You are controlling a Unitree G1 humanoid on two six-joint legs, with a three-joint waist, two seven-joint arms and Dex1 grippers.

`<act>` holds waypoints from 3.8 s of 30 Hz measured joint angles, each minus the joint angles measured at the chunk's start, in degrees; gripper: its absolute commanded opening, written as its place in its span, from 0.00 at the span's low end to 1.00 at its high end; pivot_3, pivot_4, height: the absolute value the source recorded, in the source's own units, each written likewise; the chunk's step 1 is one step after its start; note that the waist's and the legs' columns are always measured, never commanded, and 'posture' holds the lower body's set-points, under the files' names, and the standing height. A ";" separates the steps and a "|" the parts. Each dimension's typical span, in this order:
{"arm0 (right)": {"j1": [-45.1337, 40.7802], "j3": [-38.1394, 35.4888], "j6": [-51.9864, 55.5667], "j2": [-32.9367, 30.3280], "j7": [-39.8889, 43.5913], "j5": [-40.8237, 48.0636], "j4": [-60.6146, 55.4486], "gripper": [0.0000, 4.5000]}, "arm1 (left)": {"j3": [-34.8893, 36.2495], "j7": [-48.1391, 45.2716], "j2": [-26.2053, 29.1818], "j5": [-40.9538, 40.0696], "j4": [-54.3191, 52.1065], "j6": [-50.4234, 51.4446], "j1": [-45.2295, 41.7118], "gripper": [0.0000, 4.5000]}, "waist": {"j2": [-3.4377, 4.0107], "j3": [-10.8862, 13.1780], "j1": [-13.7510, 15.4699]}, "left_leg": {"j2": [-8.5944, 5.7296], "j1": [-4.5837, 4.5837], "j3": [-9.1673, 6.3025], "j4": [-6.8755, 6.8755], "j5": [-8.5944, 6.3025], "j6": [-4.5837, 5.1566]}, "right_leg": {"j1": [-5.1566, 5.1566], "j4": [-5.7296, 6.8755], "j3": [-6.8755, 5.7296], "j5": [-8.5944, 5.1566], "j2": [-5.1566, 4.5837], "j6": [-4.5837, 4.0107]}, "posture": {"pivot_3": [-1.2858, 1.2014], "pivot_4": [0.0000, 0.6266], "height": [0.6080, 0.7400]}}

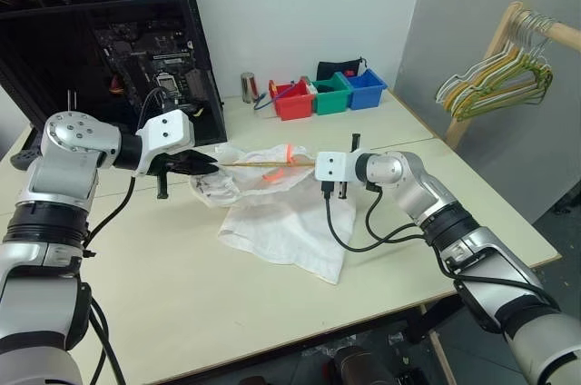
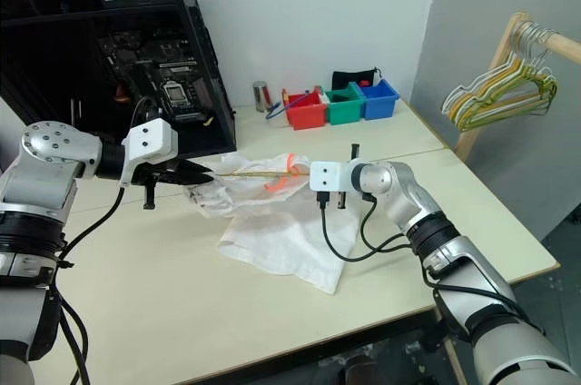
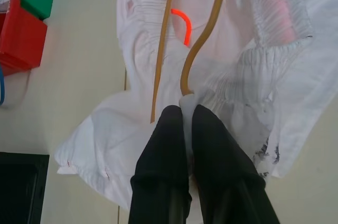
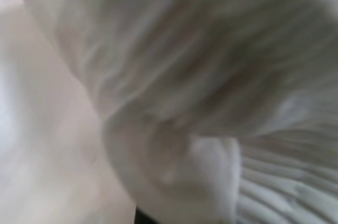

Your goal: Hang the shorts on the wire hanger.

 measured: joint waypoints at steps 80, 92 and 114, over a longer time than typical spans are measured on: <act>0.86 -2.51 7.71 0.44 1.81 0.55 0.62 0.00 | 4.92 8.42 -1.55 -0.70 -4.08 -5.40 8.49 0.05 | 0.02 0.00 0.08 | 0.00 0.02 -0.01 -0.02 0.00 0.00 | 0.01 -0.01 -0.02 0.00 -0.03 0.00 | 0.48 0.00 1.00; 0.82 -2.51 7.66 0.85 1.79 0.54 2.18 0.00 | 5.35 6.25 -1.47 -4.45 -12.26 5.01 11.18 0.55 | 0.02 0.00 0.08 | 0.01 0.02 -0.02 -0.03 0.00 0.00 | 0.02 -0.01 0.01 0.00 -0.02 0.00 | 0.47 0.00 1.00; 0.81 -2.50 9.23 1.67 3.32 0.50 -0.58 0.00 | -2.14 13.70 -6.53 9.43 0.29 -19.09 8.04 0.32 | 0.02 -0.01 0.07 | 0.00 0.02 -0.02 -0.02 0.00 0.00 | 0.01 -0.01 0.01 0.01 -0.25 -0.01 | 0.47 0.00 1.00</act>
